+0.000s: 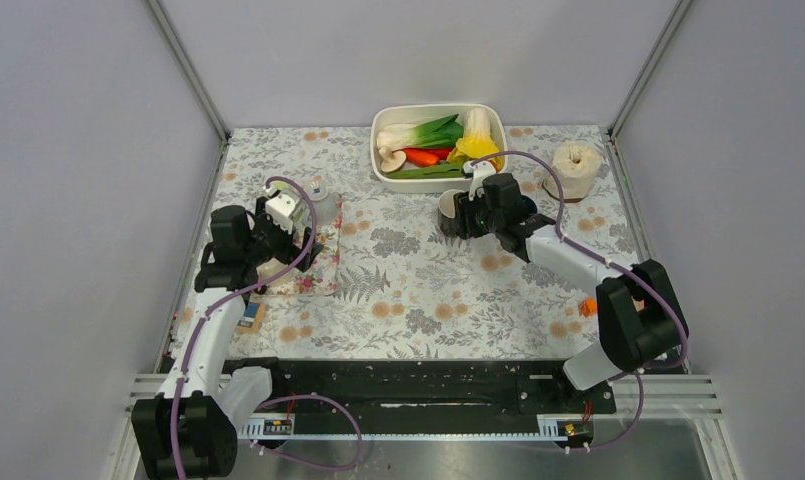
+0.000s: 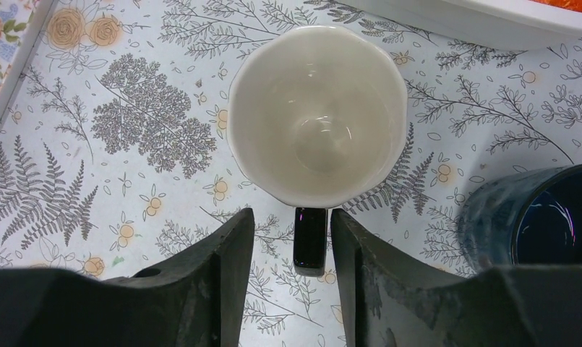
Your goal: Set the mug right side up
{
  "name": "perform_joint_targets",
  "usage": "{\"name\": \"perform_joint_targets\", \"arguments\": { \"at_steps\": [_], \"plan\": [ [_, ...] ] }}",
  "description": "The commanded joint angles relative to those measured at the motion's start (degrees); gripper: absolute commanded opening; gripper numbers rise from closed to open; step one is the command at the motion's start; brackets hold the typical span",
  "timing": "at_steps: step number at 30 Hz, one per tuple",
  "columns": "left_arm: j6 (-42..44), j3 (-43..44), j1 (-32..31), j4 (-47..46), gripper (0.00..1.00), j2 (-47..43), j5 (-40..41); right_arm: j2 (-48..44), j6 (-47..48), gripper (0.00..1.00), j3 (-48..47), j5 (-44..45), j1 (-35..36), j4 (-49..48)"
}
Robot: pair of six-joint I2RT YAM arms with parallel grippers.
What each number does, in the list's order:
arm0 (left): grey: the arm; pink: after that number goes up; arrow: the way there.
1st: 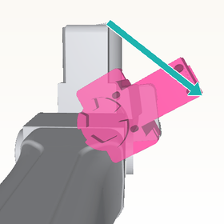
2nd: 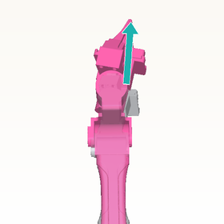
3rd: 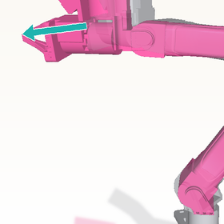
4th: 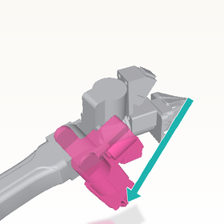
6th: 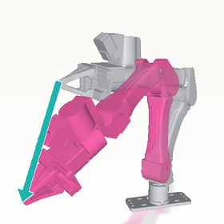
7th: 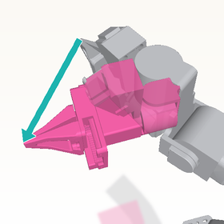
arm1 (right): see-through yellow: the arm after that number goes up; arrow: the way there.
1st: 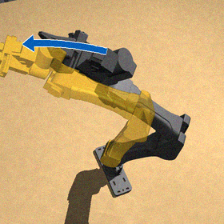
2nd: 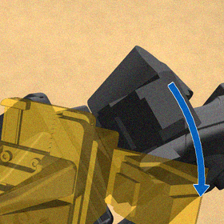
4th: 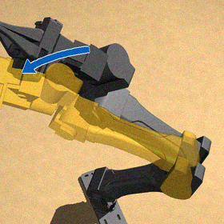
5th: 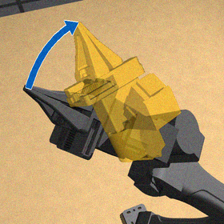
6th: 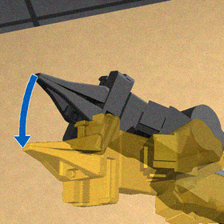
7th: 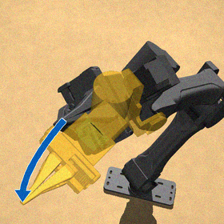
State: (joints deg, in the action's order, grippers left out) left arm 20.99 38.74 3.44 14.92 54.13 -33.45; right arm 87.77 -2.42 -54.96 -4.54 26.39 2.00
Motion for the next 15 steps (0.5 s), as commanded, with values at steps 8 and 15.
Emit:
{"name": "perform_joint_targets", "arguments": {
  "at_steps": [8,15],
  "plan": [
    [0.17,-0.43,0.6,-3.51,0.99,0.42,-0.38,-8.51,5.26,0.72,-6.27,4.14,0.72,6.46],
    [-0.23,0.42,0.64,-3.68,0.99,1.6,4.8,-18.98,7.69,1.0,-5.69,1.15,0.68,6.4]
  ]
}}
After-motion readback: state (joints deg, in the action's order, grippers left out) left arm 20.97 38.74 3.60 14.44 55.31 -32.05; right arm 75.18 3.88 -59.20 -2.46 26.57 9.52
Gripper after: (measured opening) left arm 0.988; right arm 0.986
